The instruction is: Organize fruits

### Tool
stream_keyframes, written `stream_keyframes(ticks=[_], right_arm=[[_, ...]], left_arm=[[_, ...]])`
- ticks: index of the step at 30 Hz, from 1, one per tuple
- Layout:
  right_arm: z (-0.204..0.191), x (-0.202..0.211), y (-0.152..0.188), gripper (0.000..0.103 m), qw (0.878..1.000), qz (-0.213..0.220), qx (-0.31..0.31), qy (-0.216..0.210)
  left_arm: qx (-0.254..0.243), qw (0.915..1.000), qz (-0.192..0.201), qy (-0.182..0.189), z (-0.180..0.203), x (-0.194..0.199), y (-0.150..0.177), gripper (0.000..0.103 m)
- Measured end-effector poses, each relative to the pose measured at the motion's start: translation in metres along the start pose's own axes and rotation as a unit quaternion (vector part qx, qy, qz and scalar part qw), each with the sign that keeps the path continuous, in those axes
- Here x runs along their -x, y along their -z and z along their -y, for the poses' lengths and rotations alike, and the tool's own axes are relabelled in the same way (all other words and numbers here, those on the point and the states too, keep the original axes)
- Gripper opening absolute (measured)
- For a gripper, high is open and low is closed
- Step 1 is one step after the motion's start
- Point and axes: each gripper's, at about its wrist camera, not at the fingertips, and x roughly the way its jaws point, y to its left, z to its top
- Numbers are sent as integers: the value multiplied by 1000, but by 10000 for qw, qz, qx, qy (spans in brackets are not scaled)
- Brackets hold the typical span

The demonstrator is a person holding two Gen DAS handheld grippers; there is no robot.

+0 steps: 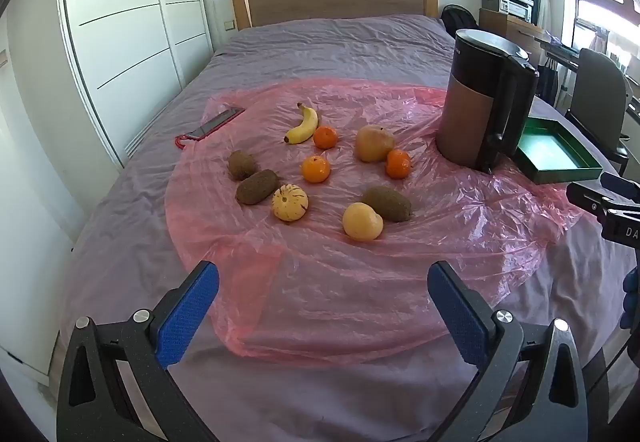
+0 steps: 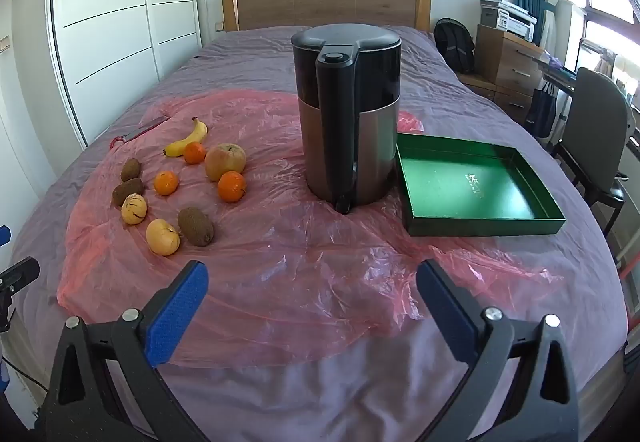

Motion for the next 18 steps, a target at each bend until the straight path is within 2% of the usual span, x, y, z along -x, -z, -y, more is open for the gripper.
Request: stream_keyframes(ticks=[18], right_arm=[[1,-1,0,103,10000,-21,1,4]], left_arm=[[0,10000,-35,37,0,-1,-4,102]])
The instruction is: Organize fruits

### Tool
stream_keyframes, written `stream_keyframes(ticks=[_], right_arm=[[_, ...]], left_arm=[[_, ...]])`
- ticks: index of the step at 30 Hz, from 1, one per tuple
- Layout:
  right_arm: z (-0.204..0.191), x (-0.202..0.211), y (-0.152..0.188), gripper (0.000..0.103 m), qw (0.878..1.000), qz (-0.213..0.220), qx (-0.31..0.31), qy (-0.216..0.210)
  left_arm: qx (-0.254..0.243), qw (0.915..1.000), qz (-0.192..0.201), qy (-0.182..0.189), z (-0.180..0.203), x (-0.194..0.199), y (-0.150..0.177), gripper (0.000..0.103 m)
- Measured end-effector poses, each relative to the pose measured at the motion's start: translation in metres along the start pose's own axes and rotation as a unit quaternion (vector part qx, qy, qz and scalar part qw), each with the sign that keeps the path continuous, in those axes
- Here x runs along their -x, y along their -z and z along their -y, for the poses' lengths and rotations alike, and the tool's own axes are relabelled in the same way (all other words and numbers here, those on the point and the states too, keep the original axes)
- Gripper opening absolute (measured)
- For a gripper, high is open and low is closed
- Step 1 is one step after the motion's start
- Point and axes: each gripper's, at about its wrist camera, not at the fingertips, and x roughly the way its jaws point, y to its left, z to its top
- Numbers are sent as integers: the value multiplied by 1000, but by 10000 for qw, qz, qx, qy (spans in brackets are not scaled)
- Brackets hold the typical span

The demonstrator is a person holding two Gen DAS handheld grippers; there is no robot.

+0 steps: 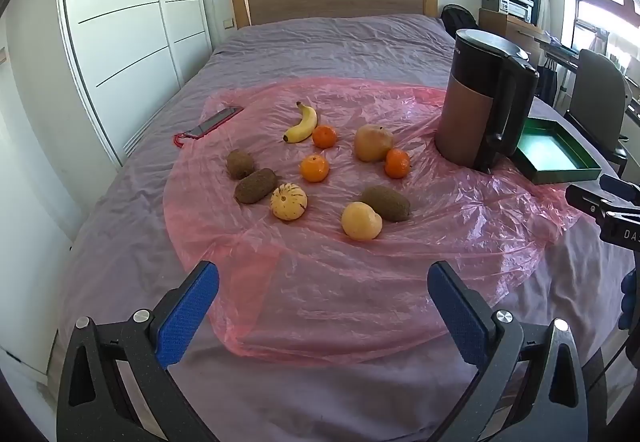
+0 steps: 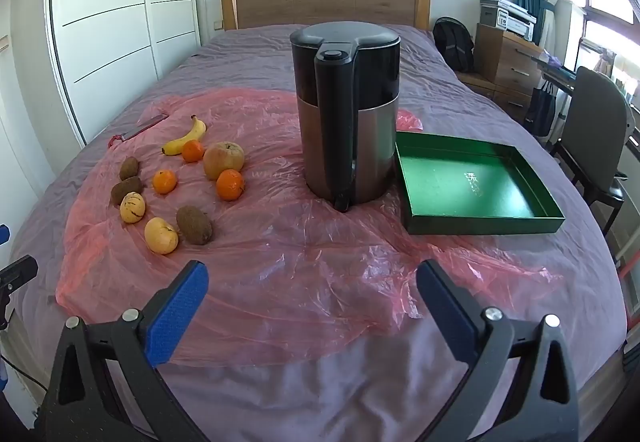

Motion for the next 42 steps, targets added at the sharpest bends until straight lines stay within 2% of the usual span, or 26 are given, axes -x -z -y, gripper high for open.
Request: stream_keyframes(ticks=[42], right_arm=[[0,-1,4,103,10000,-16,10,-2]], left_arm=[[70,10000,-25,58,-1,-2,5,102]])
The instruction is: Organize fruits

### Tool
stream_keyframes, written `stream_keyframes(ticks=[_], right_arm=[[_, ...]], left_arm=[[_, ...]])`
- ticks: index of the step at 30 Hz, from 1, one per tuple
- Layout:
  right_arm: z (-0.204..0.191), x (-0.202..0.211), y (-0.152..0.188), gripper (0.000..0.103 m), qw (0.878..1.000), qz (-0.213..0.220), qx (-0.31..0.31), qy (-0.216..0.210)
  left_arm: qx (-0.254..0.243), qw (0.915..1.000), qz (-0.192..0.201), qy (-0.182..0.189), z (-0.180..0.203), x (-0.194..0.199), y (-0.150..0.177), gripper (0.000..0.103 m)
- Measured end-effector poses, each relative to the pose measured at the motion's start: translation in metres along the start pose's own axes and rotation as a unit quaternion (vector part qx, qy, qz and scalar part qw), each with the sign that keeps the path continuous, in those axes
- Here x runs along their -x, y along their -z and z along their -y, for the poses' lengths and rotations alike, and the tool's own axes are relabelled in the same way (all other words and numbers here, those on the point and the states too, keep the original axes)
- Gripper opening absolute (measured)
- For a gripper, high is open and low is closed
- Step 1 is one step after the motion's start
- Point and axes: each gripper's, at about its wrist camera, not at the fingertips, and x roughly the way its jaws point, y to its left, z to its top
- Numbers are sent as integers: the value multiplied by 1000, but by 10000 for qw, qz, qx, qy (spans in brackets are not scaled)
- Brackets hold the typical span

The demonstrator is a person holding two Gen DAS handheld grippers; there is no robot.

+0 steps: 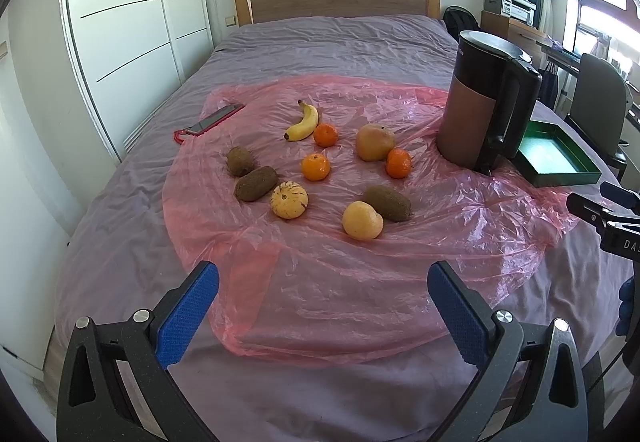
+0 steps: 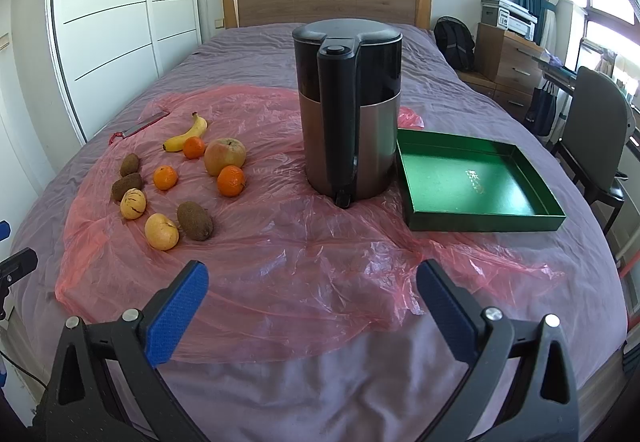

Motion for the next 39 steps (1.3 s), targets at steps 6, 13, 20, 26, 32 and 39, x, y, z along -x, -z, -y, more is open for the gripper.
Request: stream_keyframes(ticks=[6,13,20,26,32,39], right_arm=[[0,0,3,103,10000,33,-2,35],[0,0,-1,103,10000,58,-51,-53],[-8,-8,-2,103,9997,-27,25,-234],[-19,-17,0,103,9988,-127,145,-460],[-33,-34,0,103,9966,-283,330,-699],[-59,-66,-5,103,9901,-501,786,-1045]], left_arm=[[-72,10000,-12,7,1,-3,1,102],[-70,9999,-143,8,-1,-11,3,102],[-5,9994,-356,38,-9,-24,7,102],[20,9984,-558,46,-19,-37,9,102],[322,9964,-774,93,-34,-55,14,102],[570,9927,-1029,269,-31,-84,11,102]])
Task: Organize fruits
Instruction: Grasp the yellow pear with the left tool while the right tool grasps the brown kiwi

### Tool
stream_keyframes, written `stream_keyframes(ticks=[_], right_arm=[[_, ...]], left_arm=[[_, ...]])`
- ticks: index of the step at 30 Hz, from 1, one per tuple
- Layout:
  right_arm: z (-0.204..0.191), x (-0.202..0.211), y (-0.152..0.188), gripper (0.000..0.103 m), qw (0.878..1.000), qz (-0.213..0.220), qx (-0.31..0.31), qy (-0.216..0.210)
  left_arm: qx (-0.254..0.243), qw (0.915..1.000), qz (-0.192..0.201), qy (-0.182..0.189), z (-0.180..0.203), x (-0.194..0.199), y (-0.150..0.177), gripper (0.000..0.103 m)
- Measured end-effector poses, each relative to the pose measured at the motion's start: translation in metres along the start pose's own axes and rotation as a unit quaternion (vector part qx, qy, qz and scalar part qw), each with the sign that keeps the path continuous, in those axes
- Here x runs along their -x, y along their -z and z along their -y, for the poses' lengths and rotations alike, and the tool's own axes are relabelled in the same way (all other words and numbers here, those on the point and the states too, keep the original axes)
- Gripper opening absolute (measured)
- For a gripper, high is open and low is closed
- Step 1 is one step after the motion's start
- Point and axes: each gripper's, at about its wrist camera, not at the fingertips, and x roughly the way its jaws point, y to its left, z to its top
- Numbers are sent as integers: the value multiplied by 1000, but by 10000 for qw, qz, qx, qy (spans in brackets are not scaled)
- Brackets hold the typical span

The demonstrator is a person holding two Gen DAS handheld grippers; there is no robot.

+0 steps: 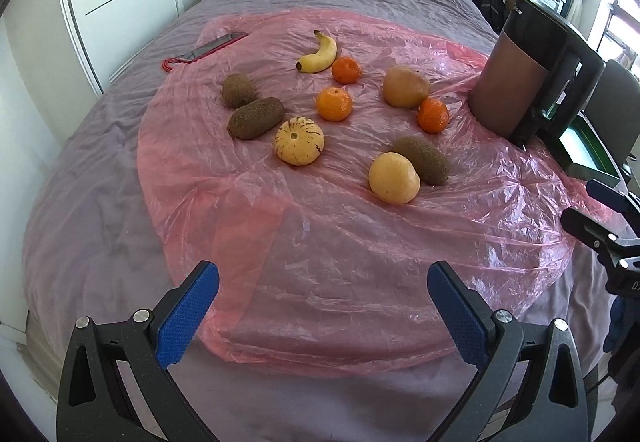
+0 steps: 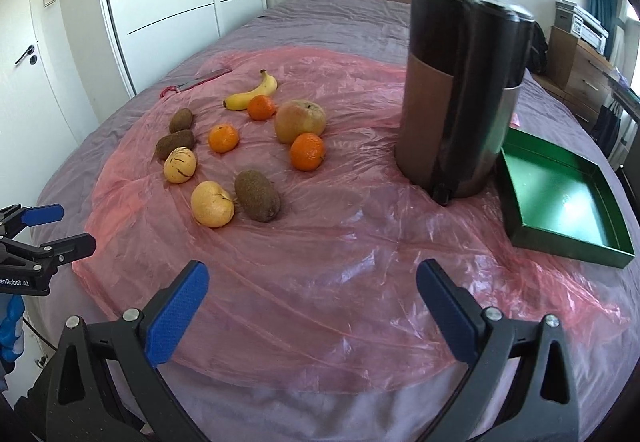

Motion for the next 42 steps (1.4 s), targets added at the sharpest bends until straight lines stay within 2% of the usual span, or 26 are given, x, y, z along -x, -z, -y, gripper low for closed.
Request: stream_keyframes(ticks=[4,6,10,17,22,28,30,35,42], right_arm=[[-7,-22,-9,103,9990,-99,400,-171],[-8,-34,-13,103,9979,-157,585,-247],[-3,-53,-17,103,9962,-266,729,-386],[8,-78,-19,103,9936,-382,838,-653],[6,-94,-23,103,9912,-409,964,-812],[4,-110,-27,103,9899,-484,967,-911],[1,-115,-27,103,9892,-510,997,-948],[-7,-125,-33,103,9864,-586,1055,-1120],[-24,-140,-45,103,9807,-695,1233,-1351]], left_arm=[[173,9993,-193,252,12,-21,-10,95],[331,9981,-331,406,16,-34,-17,84],[520,9961,-474,525,29,-55,-31,79],[83,9980,-541,326,53,-91,-52,73],[-444,9962,-719,232,59,-115,-58,64],[-1060,9905,-802,353,65,-130,-61,58],[-1217,9883,-815,420,66,-133,-62,48],[-1557,9824,-783,669,61,-133,-62,48],[-1489,9822,-687,915,39,-120,-54,47]])
